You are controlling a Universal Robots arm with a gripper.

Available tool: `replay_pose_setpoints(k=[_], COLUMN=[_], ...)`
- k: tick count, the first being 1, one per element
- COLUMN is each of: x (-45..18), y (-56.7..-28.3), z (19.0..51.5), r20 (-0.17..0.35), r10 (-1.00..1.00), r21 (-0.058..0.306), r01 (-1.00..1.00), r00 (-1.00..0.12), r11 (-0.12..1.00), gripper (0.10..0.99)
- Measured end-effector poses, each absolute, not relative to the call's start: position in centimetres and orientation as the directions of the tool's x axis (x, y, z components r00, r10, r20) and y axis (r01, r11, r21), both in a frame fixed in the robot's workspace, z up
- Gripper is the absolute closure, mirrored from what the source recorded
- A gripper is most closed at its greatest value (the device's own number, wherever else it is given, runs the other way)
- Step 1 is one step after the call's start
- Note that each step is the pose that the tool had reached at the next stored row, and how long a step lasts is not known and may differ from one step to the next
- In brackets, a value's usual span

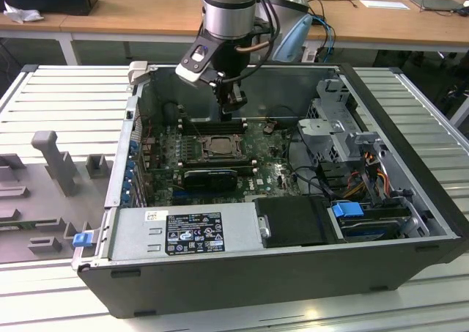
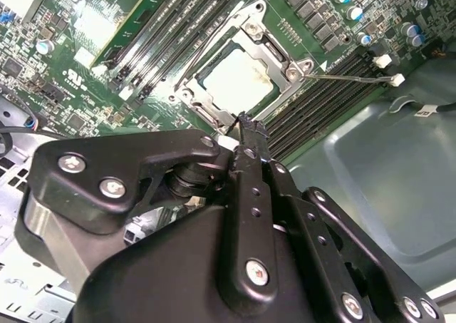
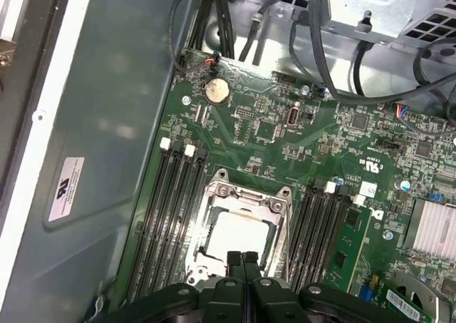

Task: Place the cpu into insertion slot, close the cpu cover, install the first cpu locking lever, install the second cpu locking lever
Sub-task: 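Install the first cpu locking lever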

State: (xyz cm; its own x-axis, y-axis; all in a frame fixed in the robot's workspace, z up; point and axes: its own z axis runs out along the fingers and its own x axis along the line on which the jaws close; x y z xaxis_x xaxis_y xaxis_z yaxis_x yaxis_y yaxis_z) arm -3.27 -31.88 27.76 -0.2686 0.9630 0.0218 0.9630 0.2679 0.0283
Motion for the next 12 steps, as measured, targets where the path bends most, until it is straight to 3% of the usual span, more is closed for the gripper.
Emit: replay_pose_setpoints(k=[12], x=[-3.27], y=[-31.88], z=[27.75], r20=[0.022], r10=[0.934], r21=[0.028], r01=[0.934], r00=[-0.356], r11=[0.356], gripper=[0.98])
